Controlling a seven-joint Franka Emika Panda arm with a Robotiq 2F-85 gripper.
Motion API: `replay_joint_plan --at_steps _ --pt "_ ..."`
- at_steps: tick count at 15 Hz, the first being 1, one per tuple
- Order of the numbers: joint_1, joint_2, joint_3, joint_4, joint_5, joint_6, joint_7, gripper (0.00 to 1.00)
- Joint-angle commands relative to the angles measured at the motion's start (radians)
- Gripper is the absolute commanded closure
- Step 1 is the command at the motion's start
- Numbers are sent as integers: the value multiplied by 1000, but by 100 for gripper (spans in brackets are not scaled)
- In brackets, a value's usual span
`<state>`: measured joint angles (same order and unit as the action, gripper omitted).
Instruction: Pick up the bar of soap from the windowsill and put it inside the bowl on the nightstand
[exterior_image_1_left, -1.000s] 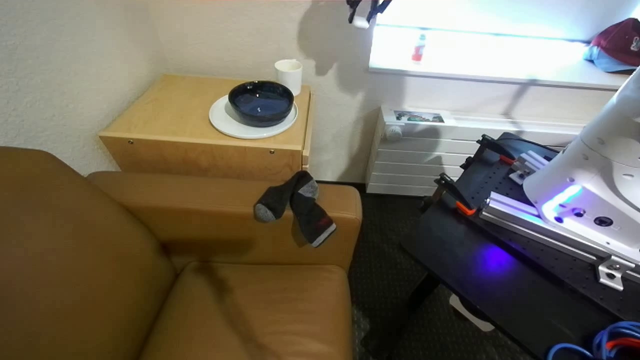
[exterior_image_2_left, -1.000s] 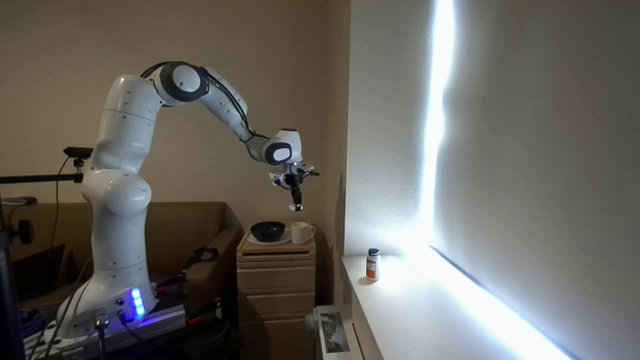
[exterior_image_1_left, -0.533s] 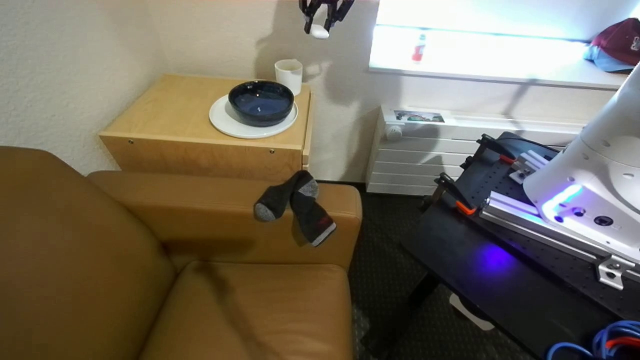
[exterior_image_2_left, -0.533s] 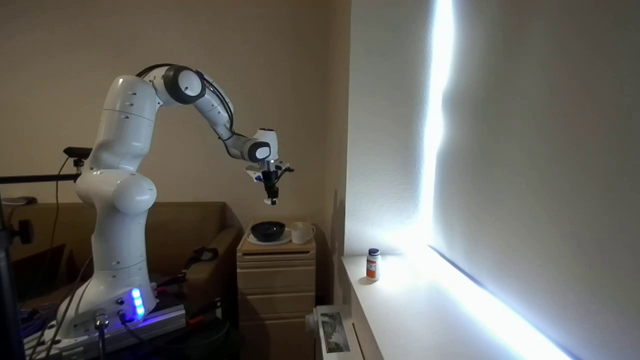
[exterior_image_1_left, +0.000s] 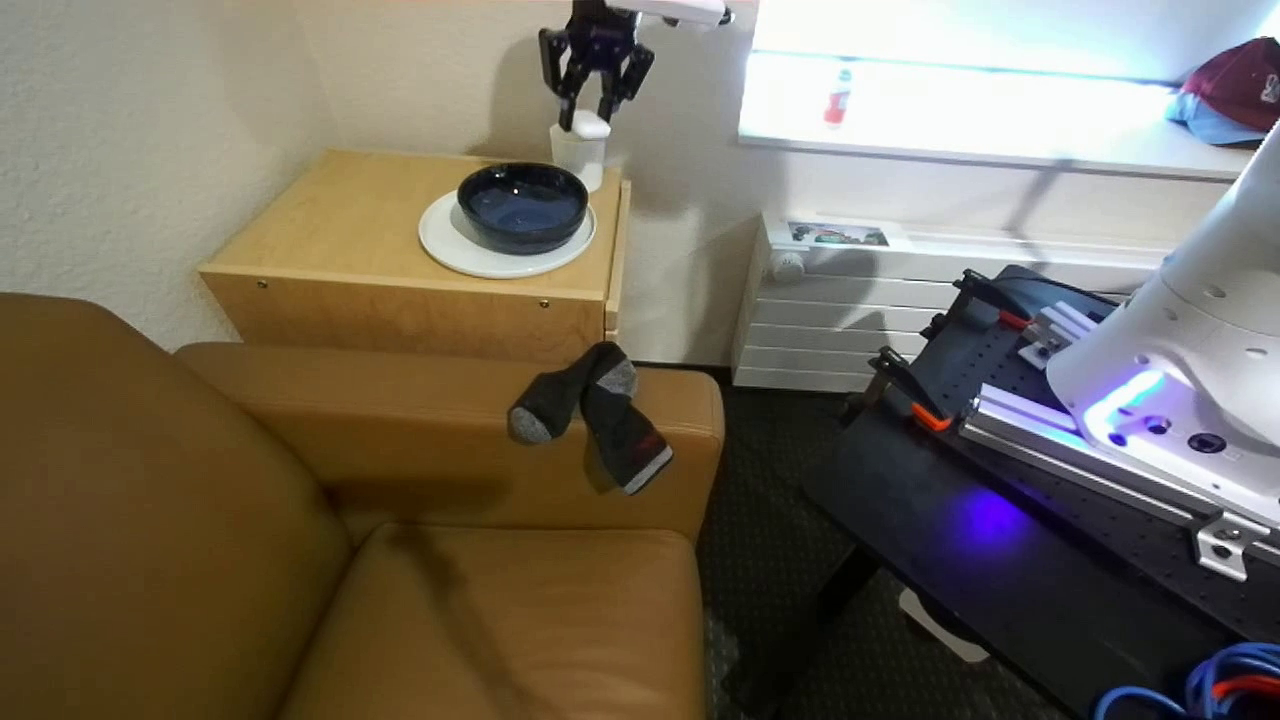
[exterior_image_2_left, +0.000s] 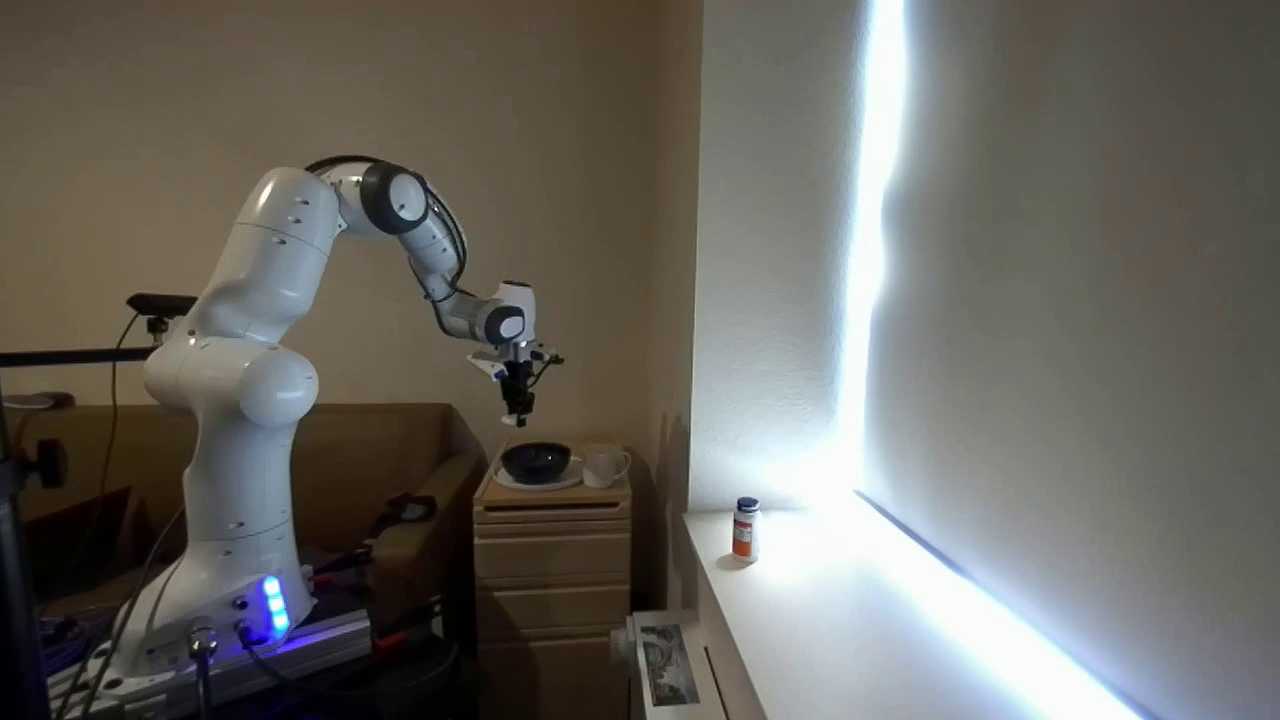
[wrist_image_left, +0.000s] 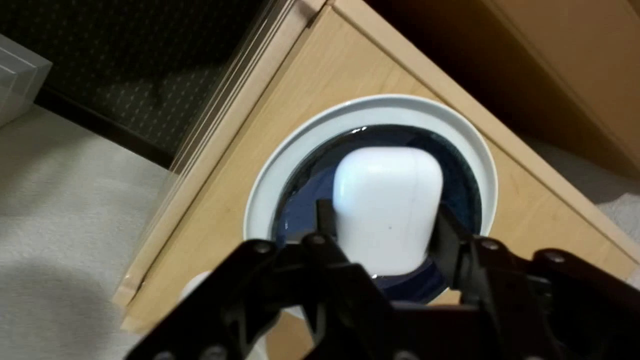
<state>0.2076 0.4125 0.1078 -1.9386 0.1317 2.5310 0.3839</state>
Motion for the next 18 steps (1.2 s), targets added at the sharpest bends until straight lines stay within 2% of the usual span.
replay_joint_plan --at_steps 1,2,5,6,9,13,17,18 --pt "88 159 -45 165 -117 -31 52 76" --pt "59 87 -19 72 -62 -3 27 51" --pt "93 161 -38 143 -93 -3 46 51" --pt "95 172 -61 152 -111 -6 58 76" --pt "79 261 -69 218 -69 76 91 76" --pt "97 371 -90 314 -34 185 148 76" --pt "111 456 -100 411 -14 179 179 76" --pt "106 411 -96 347 -20 189 153 51"
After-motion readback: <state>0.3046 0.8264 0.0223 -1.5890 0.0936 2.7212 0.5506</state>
